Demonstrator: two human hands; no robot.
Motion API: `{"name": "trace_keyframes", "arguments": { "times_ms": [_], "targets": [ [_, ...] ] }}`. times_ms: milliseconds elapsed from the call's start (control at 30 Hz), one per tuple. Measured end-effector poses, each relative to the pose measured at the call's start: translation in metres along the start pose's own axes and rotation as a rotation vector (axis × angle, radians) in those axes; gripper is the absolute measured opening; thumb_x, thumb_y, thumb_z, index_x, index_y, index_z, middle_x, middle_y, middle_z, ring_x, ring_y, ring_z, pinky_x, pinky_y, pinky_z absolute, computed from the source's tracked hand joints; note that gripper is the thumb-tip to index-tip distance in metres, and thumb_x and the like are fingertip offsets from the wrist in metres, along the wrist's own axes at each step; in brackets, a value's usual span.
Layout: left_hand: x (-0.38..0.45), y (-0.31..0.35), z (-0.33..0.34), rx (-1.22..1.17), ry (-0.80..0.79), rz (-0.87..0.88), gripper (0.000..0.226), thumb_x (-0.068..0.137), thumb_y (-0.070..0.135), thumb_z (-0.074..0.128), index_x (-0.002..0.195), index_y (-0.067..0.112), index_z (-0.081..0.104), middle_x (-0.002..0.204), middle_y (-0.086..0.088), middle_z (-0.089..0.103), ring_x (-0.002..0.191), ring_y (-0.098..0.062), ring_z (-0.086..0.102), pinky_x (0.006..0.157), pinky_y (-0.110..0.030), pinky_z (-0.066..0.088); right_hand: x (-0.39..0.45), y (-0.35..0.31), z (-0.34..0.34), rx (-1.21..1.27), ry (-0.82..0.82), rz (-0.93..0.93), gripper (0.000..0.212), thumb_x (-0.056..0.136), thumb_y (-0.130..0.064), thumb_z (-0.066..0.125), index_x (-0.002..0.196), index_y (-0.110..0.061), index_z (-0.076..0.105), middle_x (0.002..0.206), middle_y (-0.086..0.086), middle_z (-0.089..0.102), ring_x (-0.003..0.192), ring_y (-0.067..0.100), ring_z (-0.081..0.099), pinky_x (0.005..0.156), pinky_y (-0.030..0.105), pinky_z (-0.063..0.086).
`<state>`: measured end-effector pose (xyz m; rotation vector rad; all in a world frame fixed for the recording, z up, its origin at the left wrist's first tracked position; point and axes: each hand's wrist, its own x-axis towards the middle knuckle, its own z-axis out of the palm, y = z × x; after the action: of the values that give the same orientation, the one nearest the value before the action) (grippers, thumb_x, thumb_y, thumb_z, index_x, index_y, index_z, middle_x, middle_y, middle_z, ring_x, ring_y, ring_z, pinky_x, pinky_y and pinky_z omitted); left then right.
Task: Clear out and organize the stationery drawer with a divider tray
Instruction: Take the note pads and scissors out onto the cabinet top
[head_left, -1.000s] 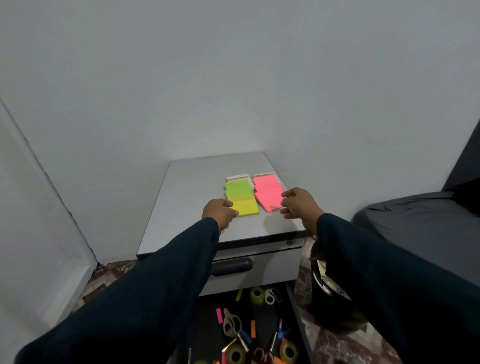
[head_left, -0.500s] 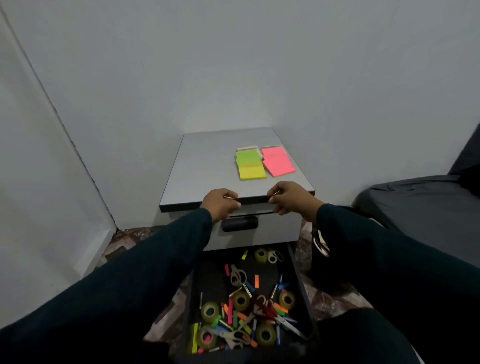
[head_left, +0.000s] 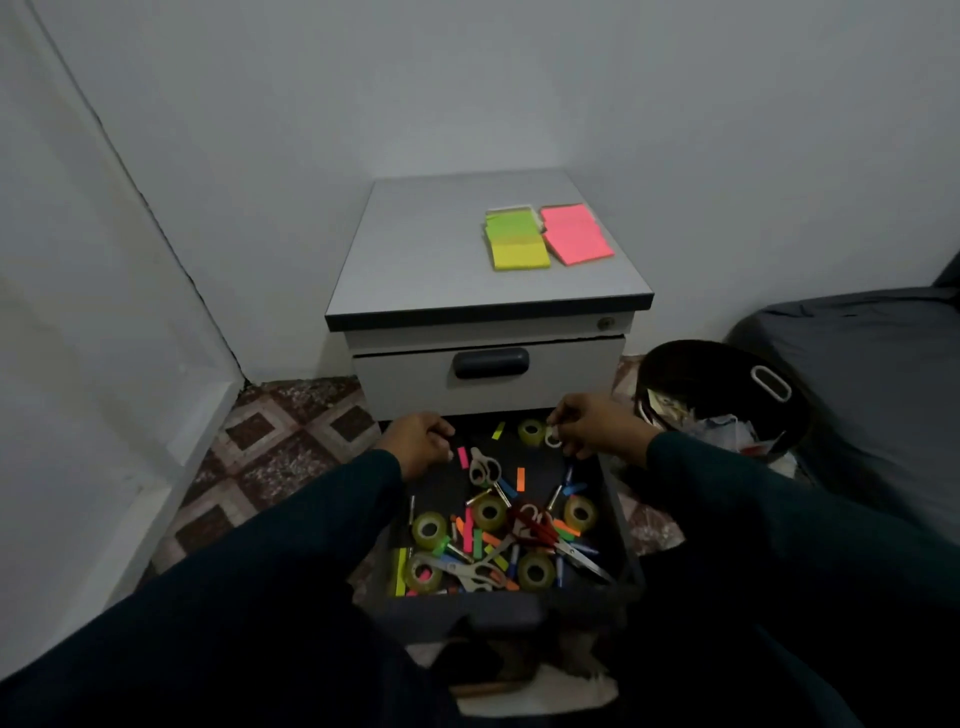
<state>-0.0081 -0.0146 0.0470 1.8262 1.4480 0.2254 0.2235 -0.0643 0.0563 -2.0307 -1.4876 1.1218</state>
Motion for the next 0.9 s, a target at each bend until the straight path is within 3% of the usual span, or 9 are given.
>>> {"name": "trace_keyframes", "arguments": {
  "times_ms": [100, 167, 333, 500, 600, 767, 900],
  "targets": [
    [-0.001, -0.027, 0.017, 0.155, -0.028, -0.015, 0.032, 0.085, 0.001, 0.063, 0.116, 0.004, 0.060, 0.086, 0.000, 0.059, 0.088, -0.012, 0.056, 0.079, -0.021, 0.043, -0.001, 0.021, 0.015, -0.070, -0.022, 0.012, 0.019, 0.091, -0.003, 0.053, 0.110, -0.003, 0.057, 0.091, 0.012, 0.062, 0.064, 0.014, 0.057, 0.057, 0.022, 0.049],
    [0.002, -0.044, 0.028, 0.238, -0.069, -0.018, 0.033, 0.086, 0.002, 0.061, 0.119, 0.005, 0.060, 0.088, -0.001, 0.060, 0.093, -0.016, 0.059, 0.087, -0.024, 0.045, -0.002, 0.032, 0.026, -0.151, -0.041, 0.003, 0.021, 0.090, -0.003, 0.055, 0.111, -0.001, 0.058, 0.097, 0.014, 0.061, 0.071, 0.018, 0.058, 0.059, 0.022, 0.048],
    [0.002, -0.071, 0.045, 0.421, -0.155, -0.033, 0.036, 0.090, 0.011, 0.058, 0.126, 0.013, 0.055, 0.121, -0.006, 0.061, 0.112, -0.019, 0.057, 0.092, -0.025, 0.043, 0.006, 0.059, 0.054, -0.308, -0.105, 0.026, 0.017, 0.089, -0.007, 0.057, 0.106, -0.007, 0.060, 0.103, 0.012, 0.064, 0.083, 0.018, 0.058, 0.074, 0.031, 0.050],
    [0.009, -0.095, 0.058, 0.515, -0.203, -0.060, 0.037, 0.090, 0.015, 0.056, 0.127, 0.015, 0.055, 0.126, -0.009, 0.059, 0.114, -0.022, 0.056, 0.096, -0.029, 0.044, 0.019, 0.079, 0.076, -0.430, -0.132, 0.013, 0.025, 0.088, -0.010, 0.056, 0.110, -0.002, 0.064, 0.111, 0.013, 0.066, 0.100, 0.024, 0.062, 0.078, 0.027, 0.046],
    [0.018, -0.099, 0.061, 0.524, -0.222, -0.045, 0.038, 0.090, 0.014, 0.056, 0.128, 0.017, 0.055, 0.128, -0.009, 0.057, 0.115, -0.022, 0.055, 0.095, -0.029, 0.043, 0.030, 0.086, 0.085, -0.471, -0.175, 0.013, 0.026, 0.088, -0.012, 0.056, 0.111, -0.002, 0.063, 0.111, 0.015, 0.065, 0.101, 0.025, 0.061, 0.082, 0.028, 0.046],
    [0.035, -0.102, 0.072, 0.540, -0.258, 0.000, 0.036, 0.091, 0.013, 0.056, 0.127, 0.015, 0.055, 0.130, -0.007, 0.055, 0.118, -0.021, 0.053, 0.092, -0.024, 0.041, 0.047, 0.093, 0.097, -0.659, -0.250, -0.007, 0.035, 0.091, -0.034, 0.054, 0.111, -0.006, 0.060, 0.114, 0.015, 0.063, 0.105, 0.029, 0.060, 0.091, 0.036, 0.049],
    [0.049, -0.102, 0.085, 0.520, -0.314, 0.015, 0.031, 0.089, 0.012, 0.057, 0.120, 0.014, 0.060, 0.125, -0.006, 0.059, 0.112, -0.020, 0.057, 0.092, -0.026, 0.044, 0.060, 0.095, 0.103, -0.713, -0.271, -0.040, 0.033, 0.093, -0.031, 0.051, 0.118, -0.010, 0.056, 0.118, 0.014, 0.062, 0.107, 0.029, 0.058, 0.090, 0.034, 0.048]
  ]
}}
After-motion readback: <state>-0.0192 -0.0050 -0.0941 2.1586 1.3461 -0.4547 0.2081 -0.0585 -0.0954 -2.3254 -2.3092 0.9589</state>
